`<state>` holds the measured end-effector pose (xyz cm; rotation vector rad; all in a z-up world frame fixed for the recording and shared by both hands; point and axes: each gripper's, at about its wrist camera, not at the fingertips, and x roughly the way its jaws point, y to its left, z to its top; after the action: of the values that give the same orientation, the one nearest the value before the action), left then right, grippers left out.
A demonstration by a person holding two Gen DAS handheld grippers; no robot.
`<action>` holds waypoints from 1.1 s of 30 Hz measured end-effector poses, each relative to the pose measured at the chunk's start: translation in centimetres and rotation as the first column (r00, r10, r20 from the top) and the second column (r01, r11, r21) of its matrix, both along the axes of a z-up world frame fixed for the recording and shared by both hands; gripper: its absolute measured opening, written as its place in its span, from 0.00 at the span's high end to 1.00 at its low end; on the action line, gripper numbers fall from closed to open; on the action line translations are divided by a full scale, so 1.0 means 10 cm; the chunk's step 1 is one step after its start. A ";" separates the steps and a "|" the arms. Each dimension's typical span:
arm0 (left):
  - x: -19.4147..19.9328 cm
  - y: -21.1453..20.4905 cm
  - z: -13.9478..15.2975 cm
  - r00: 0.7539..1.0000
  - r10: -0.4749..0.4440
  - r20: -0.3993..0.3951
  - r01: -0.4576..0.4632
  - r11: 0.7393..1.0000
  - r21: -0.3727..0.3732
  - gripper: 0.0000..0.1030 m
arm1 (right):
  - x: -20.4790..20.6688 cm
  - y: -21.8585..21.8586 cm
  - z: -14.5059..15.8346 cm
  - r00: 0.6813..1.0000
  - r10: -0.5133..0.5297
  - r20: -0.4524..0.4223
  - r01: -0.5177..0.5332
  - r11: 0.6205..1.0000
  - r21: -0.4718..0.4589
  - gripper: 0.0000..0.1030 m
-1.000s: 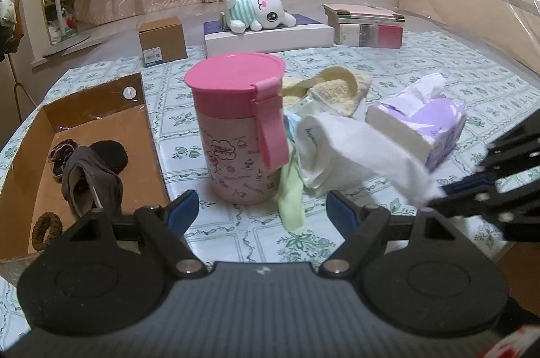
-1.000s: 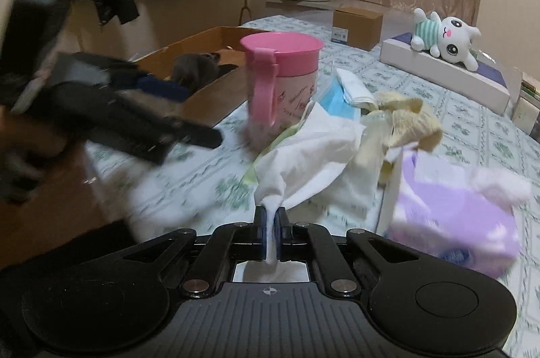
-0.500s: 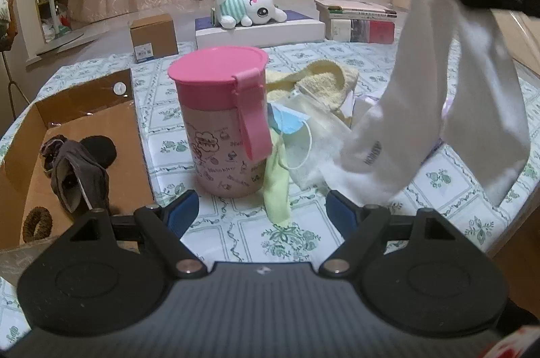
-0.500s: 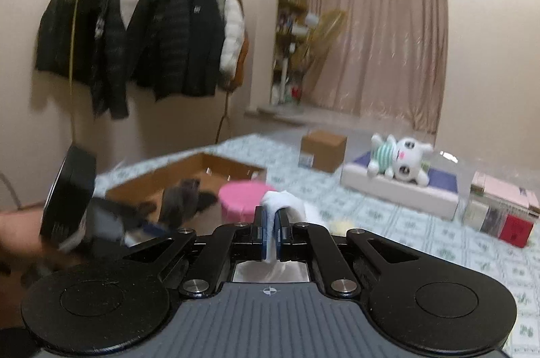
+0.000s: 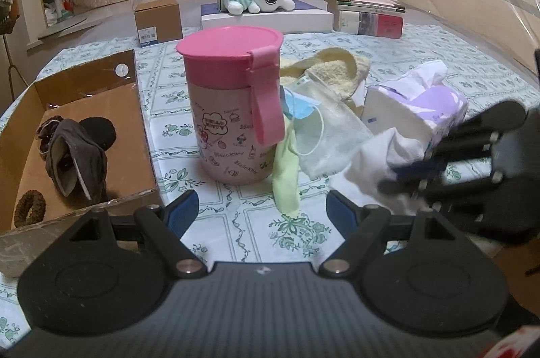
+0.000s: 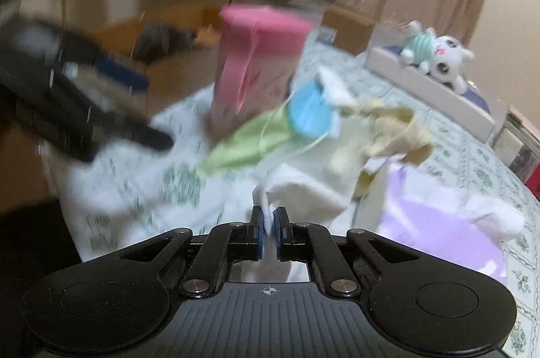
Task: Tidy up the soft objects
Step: 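Hold the white cloth up with the right gripper while the left gripper moves to the mesh bag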
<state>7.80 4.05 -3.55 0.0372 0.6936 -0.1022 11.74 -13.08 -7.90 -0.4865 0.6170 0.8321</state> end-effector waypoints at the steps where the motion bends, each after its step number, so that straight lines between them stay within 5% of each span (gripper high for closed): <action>1: 0.01 0.00 0.00 1.000 -0.002 -0.001 0.002 1.000 -0.001 0.22 | -0.03 -0.01 -0.04 1.000 0.001 0.002 -0.001 1.000 -0.008 0.95; 4: 0.02 -0.02 0.00 1.000 -0.009 0.001 0.009 1.000 -0.002 0.22 | -0.04 -0.06 -0.04 1.000 -0.008 0.008 0.008 1.000 -0.014 0.93; 6: 0.02 -0.03 -0.01 1.000 -0.011 0.001 0.011 1.000 -0.003 0.22 | -0.09 -0.09 -0.01 1.000 -0.016 0.016 0.017 1.000 -0.012 0.71; 8: 0.02 -0.03 -0.02 1.000 -0.009 0.001 0.009 1.000 -0.004 0.22 | -0.16 -0.13 0.04 0.999 -0.013 0.039 0.013 1.000 0.010 0.35; 9: 0.02 -0.03 -0.02 1.000 -0.007 0.000 0.007 1.000 -0.005 0.22 | -0.18 -0.14 0.05 0.999 -0.006 0.046 0.006 1.000 0.013 0.34; 17: 0.02 -0.01 -0.05 1.000 0.002 -0.009 -0.002 1.000 -0.009 0.22 | -0.12 0.09 -0.13 0.997 0.026 0.078 -0.018 0.995 -0.095 0.34; 20: 0.02 0.01 -0.06 1.000 0.010 -0.012 -0.010 1.000 -0.018 0.22 | -0.04 0.09 -0.16 1.000 -0.001 0.022 0.003 0.998 -0.062 0.35; 26: 0.04 -0.01 -0.07 1.000 0.022 -0.014 -0.023 0.999 -0.028 0.22 | -0.05 0.02 -0.14 0.999 -0.024 -0.026 0.023 0.999 -0.035 0.87; 33: 0.01 -0.14 -0.05 0.999 0.040 -0.012 -0.041 0.997 -0.058 0.22 | -0.21 -0.25 0.19 0.997 -0.062 0.037 0.060 0.995 0.075 0.93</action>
<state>7.95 2.65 -4.08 -0.0334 0.7018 -0.0838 9.68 -15.61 -5.97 -0.4139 0.5603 0.7829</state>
